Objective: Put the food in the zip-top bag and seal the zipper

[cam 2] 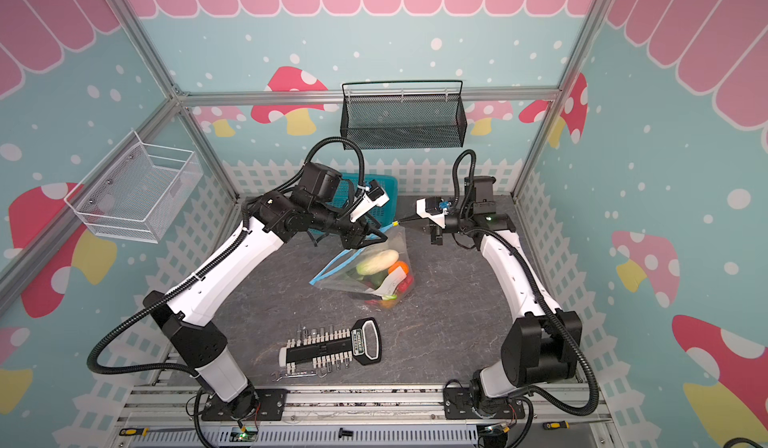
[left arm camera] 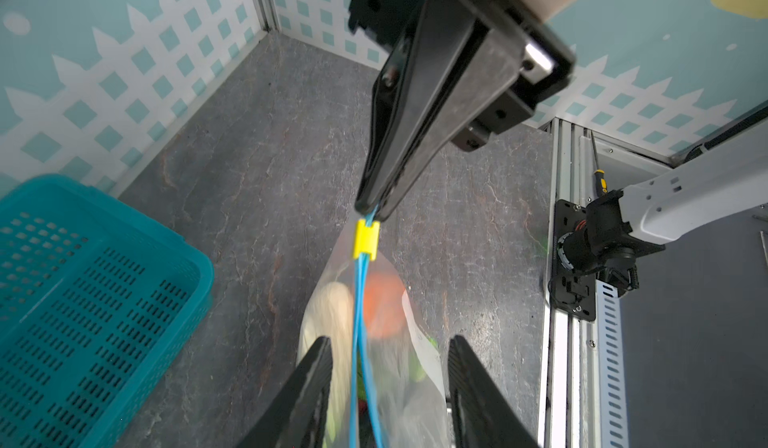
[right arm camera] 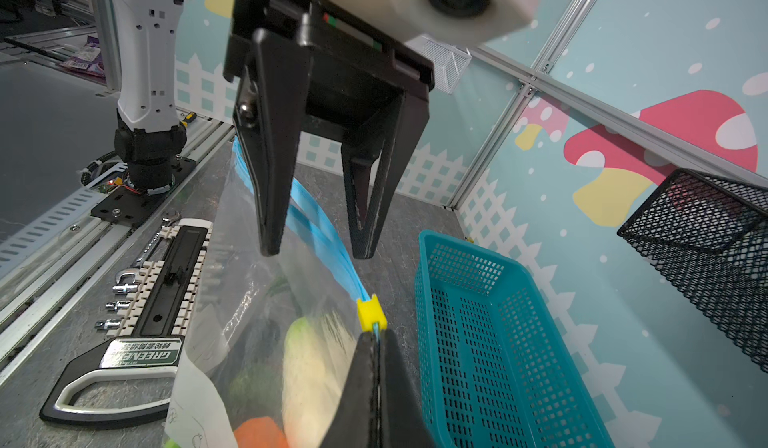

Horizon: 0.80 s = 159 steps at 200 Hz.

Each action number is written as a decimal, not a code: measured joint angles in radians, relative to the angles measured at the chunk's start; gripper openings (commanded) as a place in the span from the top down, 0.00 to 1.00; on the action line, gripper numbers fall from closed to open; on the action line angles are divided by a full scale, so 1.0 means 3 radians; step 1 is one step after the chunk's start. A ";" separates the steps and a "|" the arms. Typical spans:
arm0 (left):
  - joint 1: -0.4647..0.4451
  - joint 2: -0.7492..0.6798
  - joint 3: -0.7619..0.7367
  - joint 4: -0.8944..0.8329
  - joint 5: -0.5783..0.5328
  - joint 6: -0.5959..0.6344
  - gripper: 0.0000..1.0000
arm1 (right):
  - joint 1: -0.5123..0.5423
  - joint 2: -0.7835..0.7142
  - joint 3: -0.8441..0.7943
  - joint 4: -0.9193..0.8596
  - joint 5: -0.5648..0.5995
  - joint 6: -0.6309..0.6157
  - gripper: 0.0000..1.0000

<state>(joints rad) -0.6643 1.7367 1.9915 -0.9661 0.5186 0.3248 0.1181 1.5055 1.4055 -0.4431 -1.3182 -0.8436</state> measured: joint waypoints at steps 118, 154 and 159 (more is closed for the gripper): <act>-0.0131 0.0291 0.0179 0.0141 -0.0164 0.0256 0.61 | 0.0000 0.0060 0.0158 -0.0078 0.0006 0.0031 1.00; -0.0131 0.0286 0.0209 0.0142 -0.0228 0.0312 0.62 | 0.0000 0.0060 0.0163 -0.0123 0.0031 0.0022 1.00; -0.0131 0.0282 0.0207 0.0142 -0.0235 0.0327 0.61 | 0.0000 0.0060 0.0163 -0.0131 0.0032 0.0020 1.00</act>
<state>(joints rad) -0.7036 1.8214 2.0537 -0.9234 0.4480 0.4229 0.1181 1.5234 1.4544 -0.4824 -1.3087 -0.8375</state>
